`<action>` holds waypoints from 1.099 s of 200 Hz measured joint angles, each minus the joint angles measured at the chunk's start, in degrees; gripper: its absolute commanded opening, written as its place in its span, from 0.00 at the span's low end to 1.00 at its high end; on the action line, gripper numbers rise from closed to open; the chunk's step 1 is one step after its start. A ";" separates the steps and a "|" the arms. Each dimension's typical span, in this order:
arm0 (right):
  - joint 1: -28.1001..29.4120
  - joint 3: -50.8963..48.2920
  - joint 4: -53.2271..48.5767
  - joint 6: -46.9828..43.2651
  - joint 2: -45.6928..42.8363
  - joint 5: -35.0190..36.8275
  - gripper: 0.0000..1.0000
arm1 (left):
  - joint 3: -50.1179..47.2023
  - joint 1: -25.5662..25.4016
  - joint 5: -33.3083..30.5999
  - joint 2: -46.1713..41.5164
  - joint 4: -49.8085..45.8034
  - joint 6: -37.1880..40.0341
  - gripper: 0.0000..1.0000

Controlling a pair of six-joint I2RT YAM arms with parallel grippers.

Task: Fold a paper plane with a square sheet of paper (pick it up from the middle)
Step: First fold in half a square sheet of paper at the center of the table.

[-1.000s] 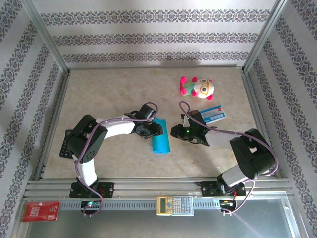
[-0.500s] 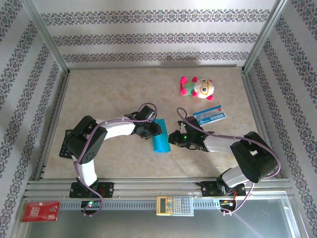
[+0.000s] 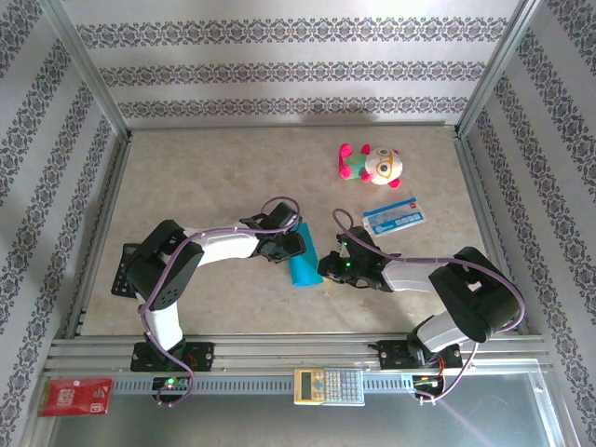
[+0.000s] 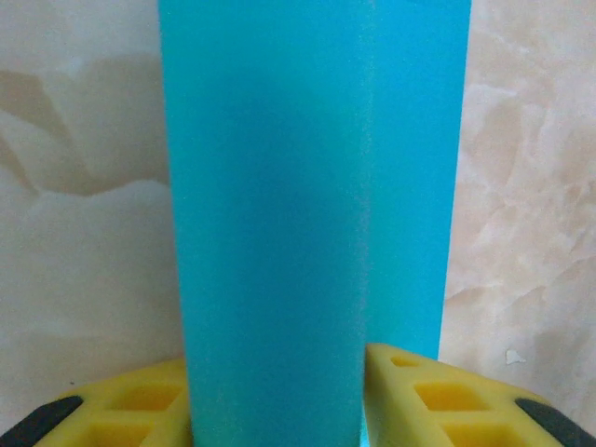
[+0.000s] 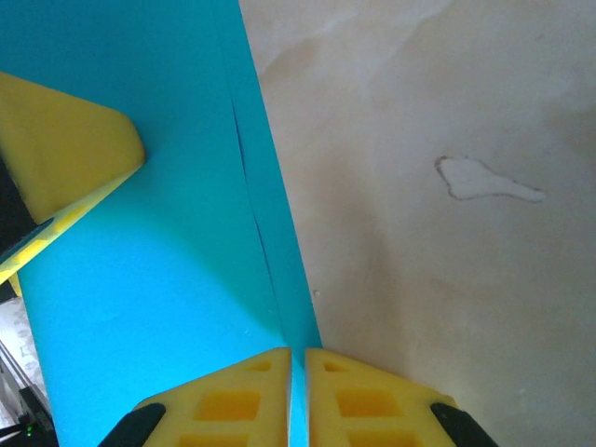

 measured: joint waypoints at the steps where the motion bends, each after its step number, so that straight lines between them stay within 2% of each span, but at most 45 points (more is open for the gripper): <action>1: 0.02 -0.04 0.09 0.02 0.00 0.02 0.13 | 0.00 0.00 -0.02 0.00 0.02 -0.04 0.45; 40: 0.87 -1.27 3.10 2.91 -0.11 1.27 0.14 | 0.31 -0.02 -0.13 0.02 -0.07 -0.98 0.44; 91: 1.57 -1.64 5.14 4.48 -0.39 1.68 0.19 | 1.11 -0.04 -1.05 0.59 -2.01 -0.39 0.34; 143: 1.18 -1.64 4.39 3.34 -3.08 1.49 0.21 | 1.14 -0.26 -1.40 0.66 -2.16 1.07 0.36; 220: 1.01 -1.64 -1.44 -0.26 -3.82 1.53 0.20 | 1.31 -0.31 -1.40 0.66 -2.25 2.73 0.37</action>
